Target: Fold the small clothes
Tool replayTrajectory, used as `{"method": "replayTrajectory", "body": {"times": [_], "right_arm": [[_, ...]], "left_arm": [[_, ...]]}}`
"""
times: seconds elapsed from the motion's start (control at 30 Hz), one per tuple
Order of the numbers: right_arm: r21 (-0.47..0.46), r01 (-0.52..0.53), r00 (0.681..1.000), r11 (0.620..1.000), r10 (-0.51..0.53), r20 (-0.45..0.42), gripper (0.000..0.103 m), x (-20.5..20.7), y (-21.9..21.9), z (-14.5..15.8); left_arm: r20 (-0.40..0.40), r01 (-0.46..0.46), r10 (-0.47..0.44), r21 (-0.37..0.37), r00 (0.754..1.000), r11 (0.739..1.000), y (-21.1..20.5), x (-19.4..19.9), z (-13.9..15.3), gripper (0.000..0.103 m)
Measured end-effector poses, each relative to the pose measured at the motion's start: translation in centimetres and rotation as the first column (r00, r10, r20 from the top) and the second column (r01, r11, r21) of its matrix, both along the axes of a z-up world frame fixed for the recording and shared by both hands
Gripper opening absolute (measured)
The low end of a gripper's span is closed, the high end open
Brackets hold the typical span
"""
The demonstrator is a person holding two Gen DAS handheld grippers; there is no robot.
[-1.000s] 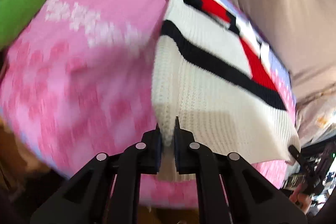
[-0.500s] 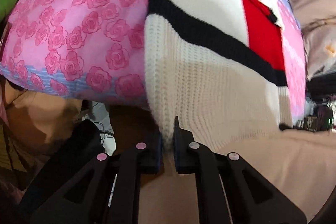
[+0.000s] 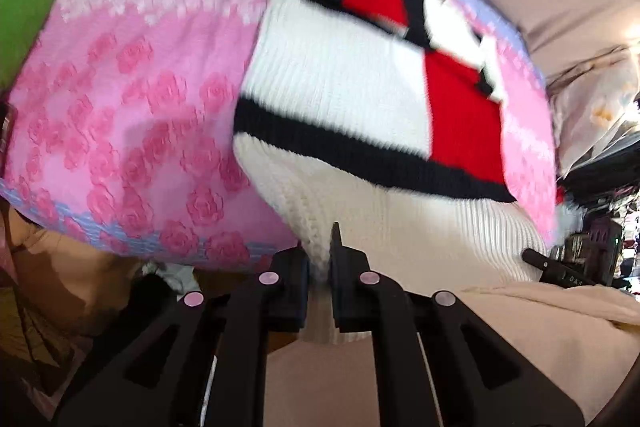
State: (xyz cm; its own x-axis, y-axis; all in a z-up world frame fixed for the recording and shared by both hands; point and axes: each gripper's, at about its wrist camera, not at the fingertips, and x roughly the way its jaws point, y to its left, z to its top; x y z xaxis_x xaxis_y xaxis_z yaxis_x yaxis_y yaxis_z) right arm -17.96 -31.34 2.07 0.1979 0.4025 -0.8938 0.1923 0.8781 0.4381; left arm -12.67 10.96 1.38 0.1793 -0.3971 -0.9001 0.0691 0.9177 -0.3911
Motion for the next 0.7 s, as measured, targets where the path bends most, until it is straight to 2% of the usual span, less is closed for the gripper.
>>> {"method": "replayTrajectory", "body": {"times": [0.07,0.13,0.23,0.3,0.37,0.4,0.43,0.47,0.5,0.53,0.6,0.67,0.7], "right_arm": [[0.017,0.023,0.998,1.0,-0.024,0.06,0.011,0.1,0.1,1.8],[0.031,0.06,0.985,0.998,-0.064,0.161,0.011,2.0,-0.9,4.3],[0.066,0.116,0.946,0.991,-0.13,0.298,0.011,7.5,-3.4,6.5],[0.086,0.15,0.919,0.985,-0.171,0.356,0.011,12.4,-4.6,7.0],[0.1,0.161,0.904,0.982,-0.188,0.384,0.016,18.2,-5.1,6.5],[0.08,0.168,0.902,0.983,-0.186,0.389,0.025,20.2,-4.9,6.1],[0.053,0.188,0.9,0.981,-0.193,0.391,0.039,22.1,-4.9,5.3],[0.028,0.224,0.894,0.974,-0.217,0.392,0.044,23.8,-5.1,4.6],[0.002,0.296,0.88,0.955,-0.273,0.39,0.049,25.0,-5.7,3.6],[-0.001,0.344,0.868,0.939,-0.317,0.381,0.049,25.0,-6.3,3.0],[0.053,0.407,0.841,0.912,-0.397,0.369,0.049,23.8,-7.1,2.6],[0.091,0.406,0.824,0.909,-0.407,0.395,0.06,22.2,-7.1,2.9],[0.049,0.391,0.826,0.919,-0.374,0.423,0.063,21.2,-6.6,2.9]], "left_arm": [[0.057,-0.013,0.014,-0.026,0.998,1.0,0.4,1.1,1.8,0.008],[0.148,-0.018,0.025,-0.053,0.989,0.998,0.0,4.4,3.6,0.008],[0.261,-0.027,0.048,-0.081,0.964,0.996,-1.1,10.4,5.7,0.008],[0.337,-0.051,0.063,-0.042,0.94,0.998,-2.9,15.1,6.5,0.009],[0.411,-0.097,0.1,-0.029,0.906,0.995,-4.2,19.2,6.8,0.017],[0.444,-0.143,0.137,-0.021,0.885,0.99,-4.7,21.2,6.4,0.045],[0.449,-0.188,0.166,0.004,0.878,0.982,-4.7,22.1,6.0,0.077],[0.451,-0.249,0.209,0.03,0.868,0.968,-4.7,22.9,5.5,0.081],[0.45,-0.274,0.232,0.03,0.863,0.961,-4.4,23.3,4.9,0.081],[0.431,-0.287,0.243,0.039,0.869,0.957,-3.8,23.4,4.2,0.081],[0.417,-0.296,0.263,0.014,0.87,0.955,-2.4,22.5,3.8,0.082],[0.413,-0.291,0.271,-0.016,0.87,0.957,-0.9,21.0,3.2,0.087],[0.409,-0.287,0.262,0.001,0.874,0.958,-0.5,20.6,2.6,0.087]]}}
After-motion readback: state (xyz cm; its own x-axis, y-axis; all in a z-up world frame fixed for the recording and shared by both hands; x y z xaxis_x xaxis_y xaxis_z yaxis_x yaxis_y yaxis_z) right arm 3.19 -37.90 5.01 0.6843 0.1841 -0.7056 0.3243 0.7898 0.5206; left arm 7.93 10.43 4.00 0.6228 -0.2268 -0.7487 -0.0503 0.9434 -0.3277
